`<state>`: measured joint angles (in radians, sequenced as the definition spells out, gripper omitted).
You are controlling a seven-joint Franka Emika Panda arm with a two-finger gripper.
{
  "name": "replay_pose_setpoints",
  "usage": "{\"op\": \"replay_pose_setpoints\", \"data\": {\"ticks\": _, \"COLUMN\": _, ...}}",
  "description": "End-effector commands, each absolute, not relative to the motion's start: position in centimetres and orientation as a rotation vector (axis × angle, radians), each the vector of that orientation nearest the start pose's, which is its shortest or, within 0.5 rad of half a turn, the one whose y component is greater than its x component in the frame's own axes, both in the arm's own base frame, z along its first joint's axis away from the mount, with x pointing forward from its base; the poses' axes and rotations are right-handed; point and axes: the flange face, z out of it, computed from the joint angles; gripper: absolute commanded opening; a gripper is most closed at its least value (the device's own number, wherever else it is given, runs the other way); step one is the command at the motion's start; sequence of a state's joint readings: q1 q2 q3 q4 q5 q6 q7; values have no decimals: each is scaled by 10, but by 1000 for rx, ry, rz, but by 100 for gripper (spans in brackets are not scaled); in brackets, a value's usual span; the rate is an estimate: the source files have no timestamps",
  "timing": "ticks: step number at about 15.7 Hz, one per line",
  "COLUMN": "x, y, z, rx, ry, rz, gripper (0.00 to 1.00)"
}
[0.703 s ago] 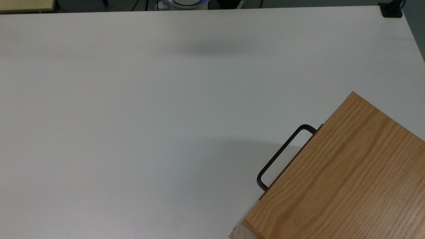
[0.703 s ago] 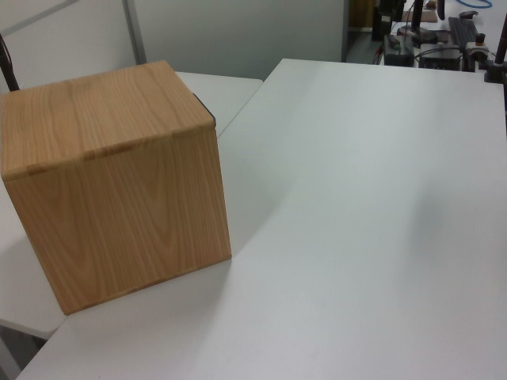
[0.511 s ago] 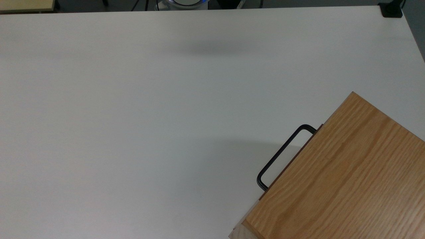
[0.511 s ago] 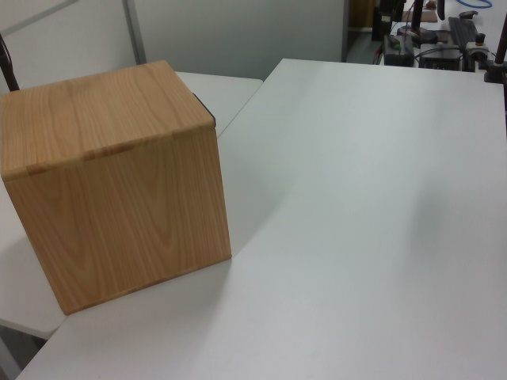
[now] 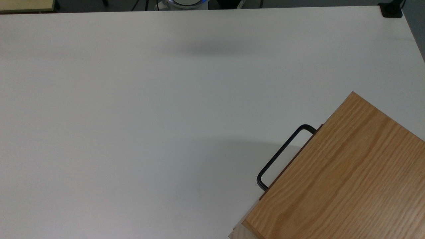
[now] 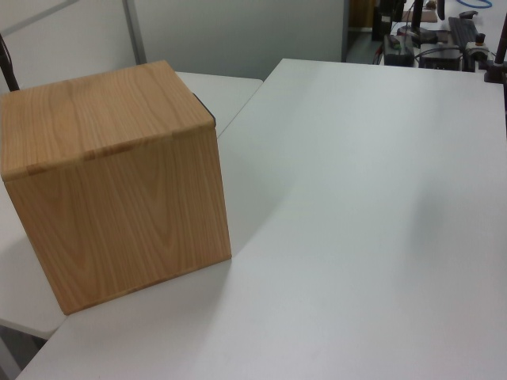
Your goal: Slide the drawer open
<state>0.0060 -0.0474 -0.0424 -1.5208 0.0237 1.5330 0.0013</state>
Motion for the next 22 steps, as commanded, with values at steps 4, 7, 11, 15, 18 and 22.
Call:
{"op": "replay_pose_setpoints", "data": {"ticks": 4, "x": 536, "y": -16, "z": 667, "rx": -3113, "ry": 32, "rz": -46, "gripper": 100}}
{"op": "replay_pose_setpoints", "data": {"ticks": 7, "x": 537, "y": -17, "z": 662, "rx": -3110, "ry": 34, "rz": -16, "gripper": 100}}
{"op": "replay_pose_setpoints", "data": {"ticks": 11, "x": 539, "y": -16, "z": 658, "rx": -3093, "ry": 60, "rz": -6, "gripper": 100}}
{"op": "replay_pose_setpoints", "data": {"ticks": 15, "x": 544, "y": -7, "z": 653, "rx": -3017, "ry": 66, "rz": -7, "gripper": 100}}
{"op": "replay_pose_setpoints", "data": {"ticks": 18, "x": 554, "y": -7, "z": 650, "rx": -2805, "ry": 118, "rz": -30, "gripper": 100}}
{"op": "replay_pose_setpoints", "data": {"ticks": 22, "x": 576, "y": -10, "z": 659, "rx": -2563, "ry": 396, "rz": -148, "gripper": 100}}
